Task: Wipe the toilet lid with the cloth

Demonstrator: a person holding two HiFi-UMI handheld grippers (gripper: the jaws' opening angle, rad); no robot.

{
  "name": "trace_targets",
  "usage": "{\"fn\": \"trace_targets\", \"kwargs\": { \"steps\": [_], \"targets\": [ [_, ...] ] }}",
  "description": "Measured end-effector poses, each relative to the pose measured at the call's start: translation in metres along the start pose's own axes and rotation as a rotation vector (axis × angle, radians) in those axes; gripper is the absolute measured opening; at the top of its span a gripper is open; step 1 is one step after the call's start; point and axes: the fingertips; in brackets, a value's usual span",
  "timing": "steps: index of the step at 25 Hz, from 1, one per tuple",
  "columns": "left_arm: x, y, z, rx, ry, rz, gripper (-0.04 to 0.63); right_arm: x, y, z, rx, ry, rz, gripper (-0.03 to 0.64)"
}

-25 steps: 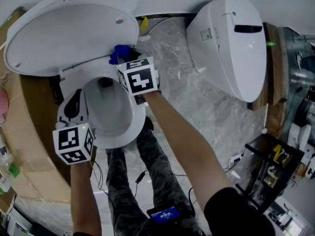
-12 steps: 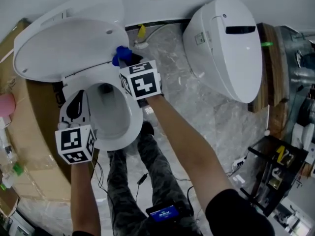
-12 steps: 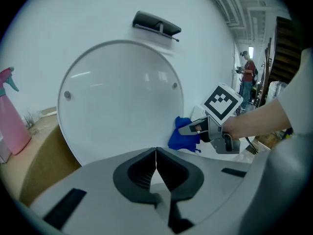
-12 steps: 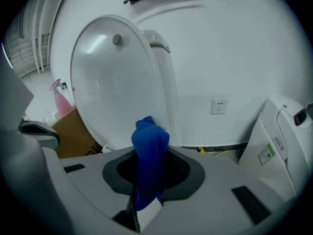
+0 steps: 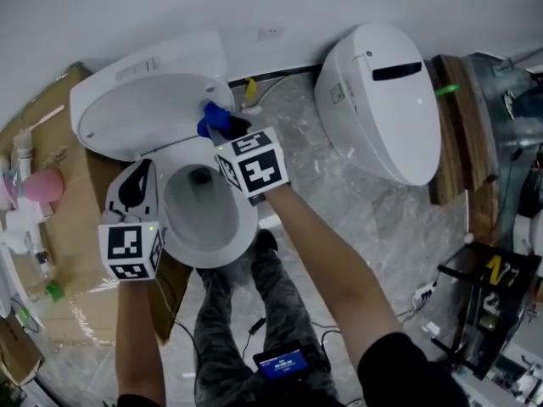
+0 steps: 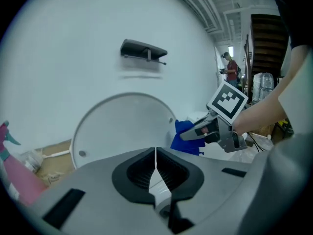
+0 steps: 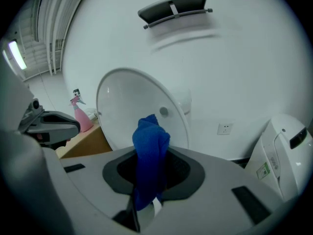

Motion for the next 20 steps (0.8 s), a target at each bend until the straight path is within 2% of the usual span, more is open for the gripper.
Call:
{"fn": "trace_targets", "kwargs": {
  "steps": [4,6,10,13,17,20],
  "targets": [
    [0.011,0.026,0.007,-0.038,-0.052,-0.020,0.014,0.027,0.026,0.018,0.026,0.023,-0.015,0.091],
    [0.018,0.044,0.012,-0.102,-0.073,-0.023,0.014,0.044,0.043,0.027,0.056,0.040,-0.024,0.091],
    [0.027,0.088,0.042,-0.206,-0.061,-0.015,0.030,0.072,0.088,0.038,0.106,0.054,-0.071,0.091],
    [0.024,0.108,0.059,-0.248,-0.082,0.016,0.097,0.086,0.114,0.042,0.109,0.059,-0.096,0.091],
    [0.010,0.124,0.078,-0.308,-0.087,0.050,0.114,0.095,0.138,0.047,0.142,0.084,-0.113,0.091],
    [-0.007,0.121,0.087,-0.346,-0.115,0.104,0.120,0.098,0.150,0.049,0.180,0.090,-0.124,0.091]
  ]
}}
Point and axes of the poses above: the fingertips, and each gripper's own axes: x backward along the fingers, z to its left, y out of its top
